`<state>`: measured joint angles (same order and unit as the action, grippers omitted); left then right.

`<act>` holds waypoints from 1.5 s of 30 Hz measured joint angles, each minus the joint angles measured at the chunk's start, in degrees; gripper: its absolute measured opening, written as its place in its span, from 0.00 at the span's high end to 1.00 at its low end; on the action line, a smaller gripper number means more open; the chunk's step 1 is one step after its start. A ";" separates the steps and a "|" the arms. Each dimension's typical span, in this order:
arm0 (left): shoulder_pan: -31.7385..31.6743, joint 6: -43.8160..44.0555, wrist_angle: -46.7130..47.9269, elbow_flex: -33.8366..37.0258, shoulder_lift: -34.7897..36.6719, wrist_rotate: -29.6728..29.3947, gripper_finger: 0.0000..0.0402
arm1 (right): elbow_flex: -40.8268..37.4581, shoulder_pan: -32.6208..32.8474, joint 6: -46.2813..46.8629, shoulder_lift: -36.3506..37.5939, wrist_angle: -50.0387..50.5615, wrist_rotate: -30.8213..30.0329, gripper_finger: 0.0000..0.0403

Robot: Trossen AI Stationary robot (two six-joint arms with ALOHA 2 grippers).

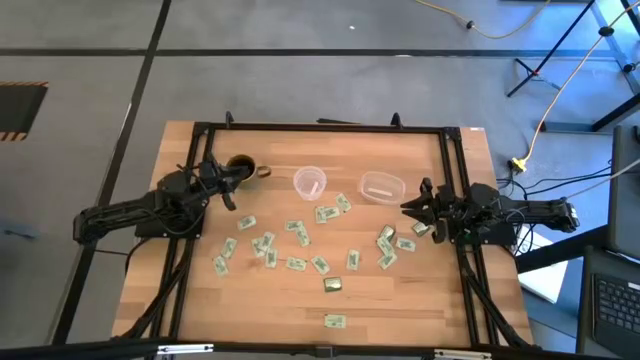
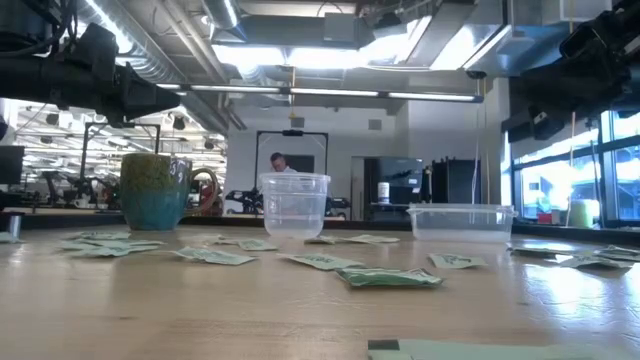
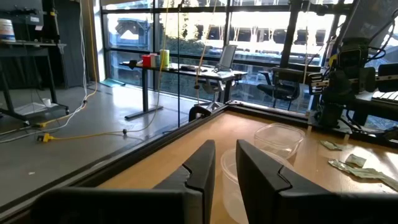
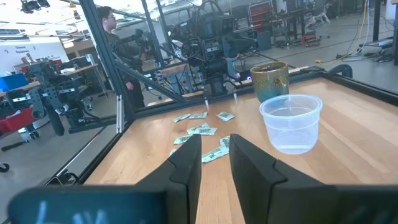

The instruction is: Pick and place items into bin

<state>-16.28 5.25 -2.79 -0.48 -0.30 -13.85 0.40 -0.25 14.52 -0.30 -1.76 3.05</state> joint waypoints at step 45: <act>-0.01 -0.01 0.02 0.00 -0.01 0.00 0.85 | 27.17 -0.02 13.00 -24.71 38.18 -9.57 0.90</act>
<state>-16.29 5.24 -2.77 -0.49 -0.31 -13.85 27.57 -0.27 27.53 -25.00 36.42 -6.52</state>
